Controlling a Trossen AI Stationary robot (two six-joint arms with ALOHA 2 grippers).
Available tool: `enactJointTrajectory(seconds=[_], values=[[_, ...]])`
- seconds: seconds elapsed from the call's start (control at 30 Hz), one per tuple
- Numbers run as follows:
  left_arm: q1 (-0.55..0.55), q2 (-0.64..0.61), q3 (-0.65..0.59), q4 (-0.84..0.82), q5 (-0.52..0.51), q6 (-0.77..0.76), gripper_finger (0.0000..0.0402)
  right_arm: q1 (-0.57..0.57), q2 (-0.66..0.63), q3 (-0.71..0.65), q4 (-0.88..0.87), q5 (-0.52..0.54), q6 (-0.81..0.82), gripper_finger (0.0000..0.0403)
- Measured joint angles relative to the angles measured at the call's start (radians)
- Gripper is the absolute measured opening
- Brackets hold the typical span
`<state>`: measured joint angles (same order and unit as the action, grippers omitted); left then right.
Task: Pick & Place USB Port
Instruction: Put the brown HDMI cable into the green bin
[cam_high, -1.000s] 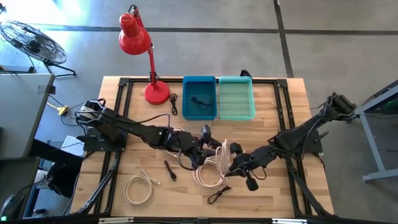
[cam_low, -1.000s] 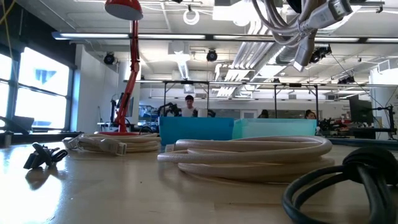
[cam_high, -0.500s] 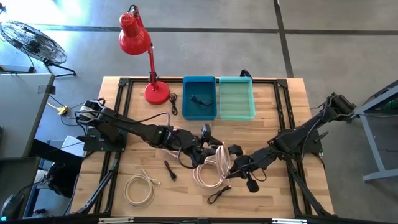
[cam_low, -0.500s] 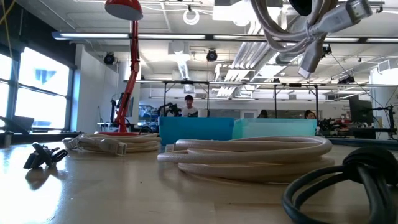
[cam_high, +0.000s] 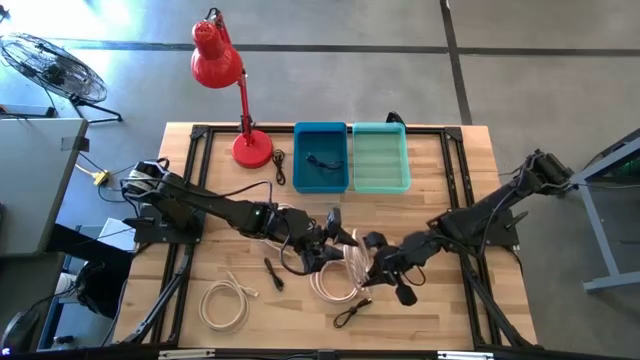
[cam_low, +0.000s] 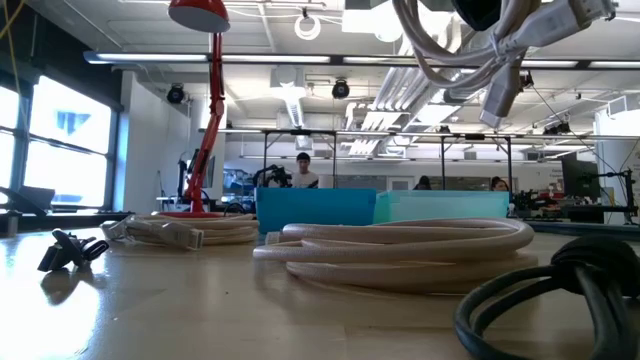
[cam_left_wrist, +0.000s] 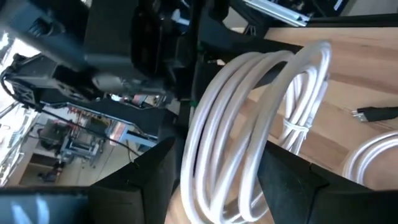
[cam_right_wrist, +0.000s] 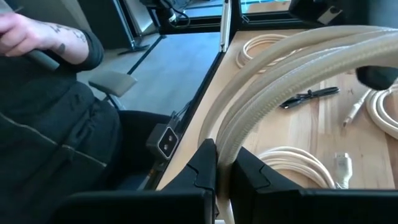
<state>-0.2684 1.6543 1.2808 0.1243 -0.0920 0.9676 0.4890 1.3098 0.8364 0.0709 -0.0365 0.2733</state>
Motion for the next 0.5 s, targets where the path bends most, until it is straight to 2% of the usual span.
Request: enactJointTrajectory(seconds=[0.13,0.5], values=[[0.000,0.012,0.000,-0.002,0.036,0.000,0.0207,-0.017,0.000,0.000,0.002,-0.029,0.000,0.0008],[0.007,0.059,0.002,0.025,-0.003,-0.003,0.0207,-0.033,0.000,-0.002,0.002,-0.053,0.017,0.0008]])
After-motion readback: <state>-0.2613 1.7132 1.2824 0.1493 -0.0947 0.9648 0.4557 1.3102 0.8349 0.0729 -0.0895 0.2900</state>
